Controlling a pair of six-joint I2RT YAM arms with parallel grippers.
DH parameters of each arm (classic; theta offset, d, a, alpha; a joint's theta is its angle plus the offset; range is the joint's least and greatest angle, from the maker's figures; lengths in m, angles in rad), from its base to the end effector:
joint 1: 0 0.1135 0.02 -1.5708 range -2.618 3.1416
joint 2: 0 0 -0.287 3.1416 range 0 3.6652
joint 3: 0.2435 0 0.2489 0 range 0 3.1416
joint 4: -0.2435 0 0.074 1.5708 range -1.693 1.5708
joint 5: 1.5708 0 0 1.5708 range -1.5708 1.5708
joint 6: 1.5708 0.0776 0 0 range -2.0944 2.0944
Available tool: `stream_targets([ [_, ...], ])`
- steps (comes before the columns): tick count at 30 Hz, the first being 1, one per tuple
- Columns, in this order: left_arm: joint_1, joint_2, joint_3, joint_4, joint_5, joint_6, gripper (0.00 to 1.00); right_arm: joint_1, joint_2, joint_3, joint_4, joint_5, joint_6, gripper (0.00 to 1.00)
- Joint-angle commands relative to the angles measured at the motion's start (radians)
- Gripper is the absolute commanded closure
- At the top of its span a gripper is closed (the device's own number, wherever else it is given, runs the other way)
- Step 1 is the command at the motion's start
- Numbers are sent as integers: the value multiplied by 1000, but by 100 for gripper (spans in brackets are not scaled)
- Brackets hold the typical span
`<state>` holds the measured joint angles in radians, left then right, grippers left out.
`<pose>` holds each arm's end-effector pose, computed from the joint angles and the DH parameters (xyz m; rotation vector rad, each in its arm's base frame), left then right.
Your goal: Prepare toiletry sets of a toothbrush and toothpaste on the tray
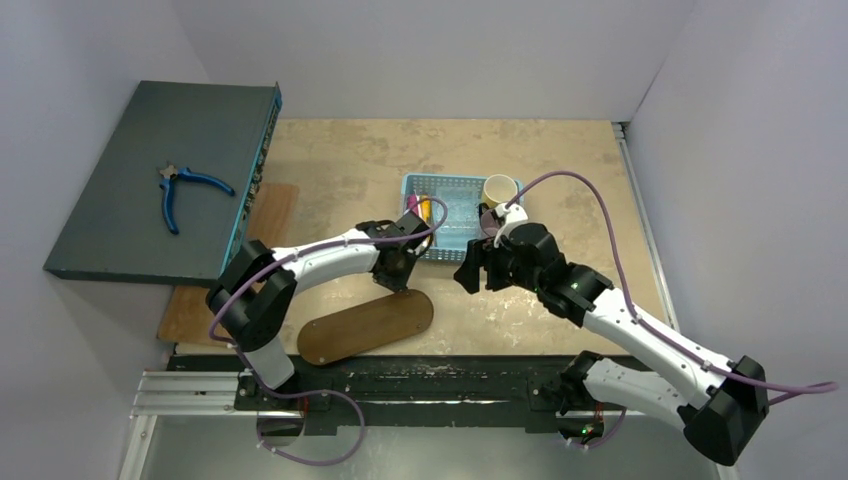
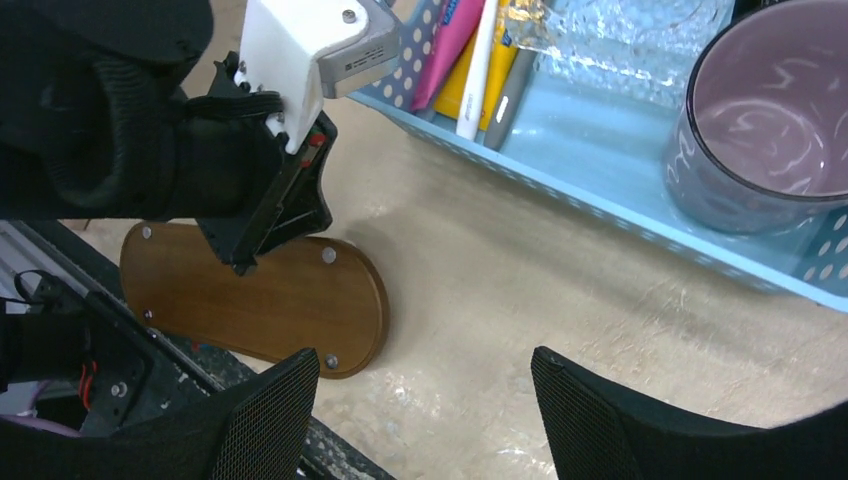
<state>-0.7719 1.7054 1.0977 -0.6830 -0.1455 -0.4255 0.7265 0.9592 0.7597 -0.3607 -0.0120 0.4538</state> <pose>0.2463 -0.2240 0.1643 0.4588 2.7912 -0.0544 0.1730 0.1550 0.2789 -0.3083 2.1928 0.6927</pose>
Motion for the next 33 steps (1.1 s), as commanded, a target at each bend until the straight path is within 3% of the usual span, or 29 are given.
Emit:
stream_targets([
  [1,-50,-35,41,53,48,18,100,2,22,-31,27,15,59,20],
  [17,-58,-262,21,-37,-149,-37,100,3,171,-158,258,-261,139,21],
  [25,-58,-442,-80,-63,-137,-129,67,3,273,-166,354,-315,152,24],
  [33,-58,-597,-230,-131,-78,-264,54,4,372,-154,426,-345,157,31],
])
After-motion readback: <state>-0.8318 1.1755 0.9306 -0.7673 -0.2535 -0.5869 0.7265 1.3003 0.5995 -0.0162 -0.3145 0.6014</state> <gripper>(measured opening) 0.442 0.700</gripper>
